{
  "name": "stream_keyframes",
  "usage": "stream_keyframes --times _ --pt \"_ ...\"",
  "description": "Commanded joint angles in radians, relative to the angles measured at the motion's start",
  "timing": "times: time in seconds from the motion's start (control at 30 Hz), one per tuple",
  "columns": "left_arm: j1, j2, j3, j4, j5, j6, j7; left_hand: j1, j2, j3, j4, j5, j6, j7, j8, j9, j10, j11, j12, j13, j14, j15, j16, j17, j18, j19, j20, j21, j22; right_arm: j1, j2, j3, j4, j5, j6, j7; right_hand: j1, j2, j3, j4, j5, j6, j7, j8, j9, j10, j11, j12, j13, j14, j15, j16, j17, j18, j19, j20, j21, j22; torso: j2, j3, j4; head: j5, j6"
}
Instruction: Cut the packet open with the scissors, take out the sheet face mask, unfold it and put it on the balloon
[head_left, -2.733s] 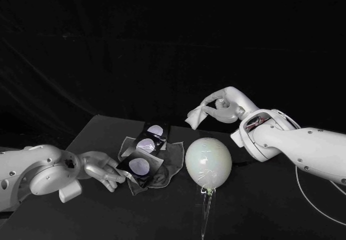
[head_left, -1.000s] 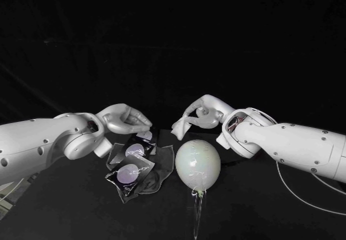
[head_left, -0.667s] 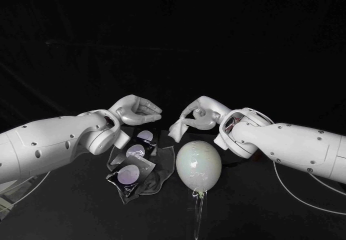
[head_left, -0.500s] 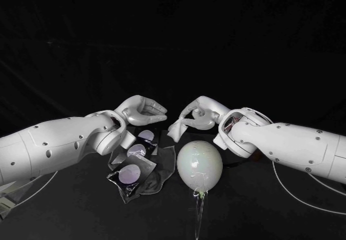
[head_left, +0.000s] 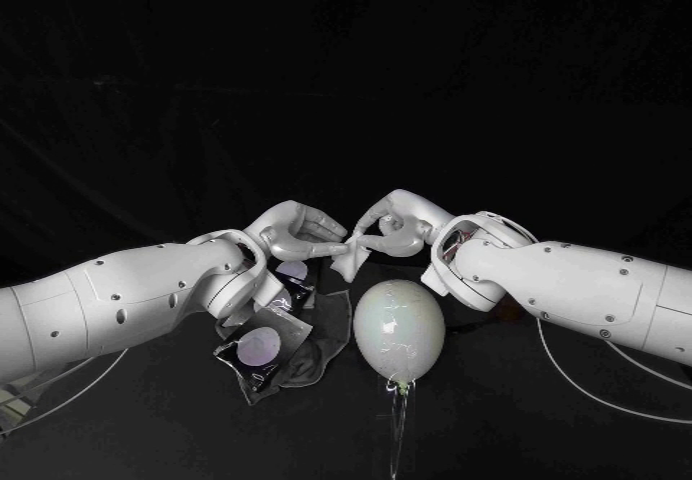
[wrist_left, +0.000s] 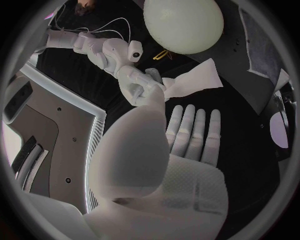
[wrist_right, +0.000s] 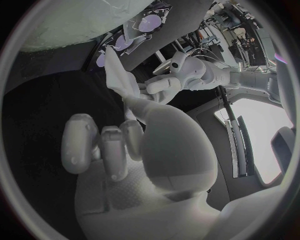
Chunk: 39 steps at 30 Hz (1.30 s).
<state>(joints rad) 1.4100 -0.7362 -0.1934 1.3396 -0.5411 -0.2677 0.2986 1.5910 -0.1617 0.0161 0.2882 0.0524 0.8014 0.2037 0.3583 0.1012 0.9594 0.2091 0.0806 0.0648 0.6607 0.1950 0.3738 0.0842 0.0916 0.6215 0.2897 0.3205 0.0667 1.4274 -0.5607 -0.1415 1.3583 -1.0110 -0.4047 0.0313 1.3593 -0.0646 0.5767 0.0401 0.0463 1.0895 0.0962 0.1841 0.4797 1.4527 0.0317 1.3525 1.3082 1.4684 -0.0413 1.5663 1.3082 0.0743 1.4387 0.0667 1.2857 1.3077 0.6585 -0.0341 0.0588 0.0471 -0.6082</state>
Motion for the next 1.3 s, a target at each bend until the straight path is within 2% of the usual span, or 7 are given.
stream_keyframes --times 0.03,0.2,0.3,0.4,0.67,1.1,1.3 --pt "-0.001 0.003 0.002 -0.002 -0.027 0.025 0.009 0.002 0.013 -0.015 0.000 -0.003 0.001 0.034 -0.006 0.002 0.001 -0.004 -0.003 0.000 0.012 -0.002 -0.006 0.001 -0.003 0.012 0.000 -0.006 0.002 0.001 0.000 0.001 -0.001 -0.011 0.015 0.005 0.004 0.003 0.000 -0.006 0.002 0.006 -0.001 0.003 0.002 0.043 -0.017 0.001 0.151 0.102 -0.006 0.004 0.263 -0.014 0.002 -0.005 -0.003 0.149 -0.001 0.0007 -0.0001 -0.001 0.002" --pt "-0.002 0.001 0.002 -0.005 -0.027 0.027 0.004 0.015 0.031 -0.025 -0.002 -0.003 0.008 0.037 -0.007 0.004 0.010 -0.006 0.000 0.001 0.033 -0.006 -0.005 0.004 0.004 0.025 0.000 -0.006 0.003 0.001 -0.002 0.001 0.003 -0.014 0.017 0.004 0.004 0.003 0.000 -0.006 0.002 0.006 -0.001 0.003 0.002 0.043 -0.017 0.001 0.151 0.102 -0.006 0.004 0.263 -0.014 0.002 -0.005 -0.003 0.149 -0.002 0.0021 -0.0001 -0.001 0.003" --pt "-0.003 0.002 0.002 -0.006 -0.025 0.031 0.000 0.051 0.073 -0.005 -0.007 -0.003 0.032 0.030 0.000 0.008 0.037 -0.016 0.012 0.003 0.064 -0.016 0.001 0.010 0.016 0.049 -0.001 0.001 0.006 0.001 -0.002 0.001 0.006 -0.016 0.017 0.004 0.004 0.003 0.000 -0.006 0.002 0.006 -0.001 0.003 0.002 0.043 -0.017 0.001 0.151 0.102 -0.006 0.004 0.263 -0.014 0.002 -0.005 -0.003 0.149 -0.001 0.0015 -0.0005 -0.002 0.004" --pt "-0.003 0.003 0.002 -0.008 -0.024 0.038 -0.006 0.063 0.083 0.001 -0.007 -0.003 0.046 0.024 0.003 0.010 0.052 -0.021 0.017 0.003 0.069 -0.019 -0.001 0.011 0.020 0.054 -0.001 0.000 0.005 0.001 -0.002 0.001 0.008 -0.018 0.015 0.003 0.004 0.003 0.001 -0.006 0.002 0.005 -0.001 0.004 0.002 0.043 -0.017 0.002 0.151 0.102 -0.006 0.004 0.263 -0.014 0.002 -0.005 -0.003 0.149 -0.001 0.0013 -0.0008 -0.002 0.004" --pt "-0.004 0.006 0.002 -0.010 -0.036 0.064 -0.031 0.085 0.092 0.012 -0.004 -0.003 0.072 0.016 0.002 0.011 0.075 -0.029 0.020 0.001 0.093 -0.028 -0.001 0.016 0.030 0.072 -0.001 0.002 0.006 0.001 -0.002 0.001 0.010 -0.019 0.011 0.001 0.004 0.003 0.001 -0.006 0.002 0.005 -0.001 0.004 0.002 0.043 -0.017 0.002 0.151 0.102 -0.006 0.004 0.263 -0.014 0.002 -0.005 -0.003 0.149 0.000 0.0011 0.0006 -0.003 0.000" --pt "-0.004 0.002 0.002 -0.010 -0.043 0.077 -0.049 0.087 0.093 0.013 -0.002 -0.002 0.076 0.015 0.001 0.011 0.077 -0.030 0.019 0.001 0.096 -0.029 -0.002 0.016 0.033 0.077 -0.001 0.003 0.006 0.001 -0.002 0.002 0.008 -0.020 0.014 -0.003 0.004 0.004 0.002 -0.007 0.002 0.003 -0.001 0.004 0.002 0.043 -0.017 0.002 0.151 0.102 -0.006 0.004 0.263 -0.014 0.002 -0.005 -0.002 0.149 -0.001 0.0007 0.0003 -0.004 -0.006" --pt "-0.004 -0.001 0.002 -0.008 0.003 0.084 -0.046 0.094 0.127 0.036 0.002 -0.002 0.093 0.008 -0.002 0.010 0.090 -0.036 0.016 0.000 0.110 -0.033 -0.004 0.019 0.040 0.088 -0.001 0.004 0.006 0.001 -0.002 0.001 0.006 -0.025 0.021 -0.007 0.004 0.004 0.002 -0.007 0.002 0.003 -0.001 0.004 0.002 0.043 -0.017 0.002 0.151 0.102 -0.006 0.004 0.263 -0.014 0.002 -0.005 -0.002 0.149 -0.001 0.0006 0.0000 -0.004 -0.007"
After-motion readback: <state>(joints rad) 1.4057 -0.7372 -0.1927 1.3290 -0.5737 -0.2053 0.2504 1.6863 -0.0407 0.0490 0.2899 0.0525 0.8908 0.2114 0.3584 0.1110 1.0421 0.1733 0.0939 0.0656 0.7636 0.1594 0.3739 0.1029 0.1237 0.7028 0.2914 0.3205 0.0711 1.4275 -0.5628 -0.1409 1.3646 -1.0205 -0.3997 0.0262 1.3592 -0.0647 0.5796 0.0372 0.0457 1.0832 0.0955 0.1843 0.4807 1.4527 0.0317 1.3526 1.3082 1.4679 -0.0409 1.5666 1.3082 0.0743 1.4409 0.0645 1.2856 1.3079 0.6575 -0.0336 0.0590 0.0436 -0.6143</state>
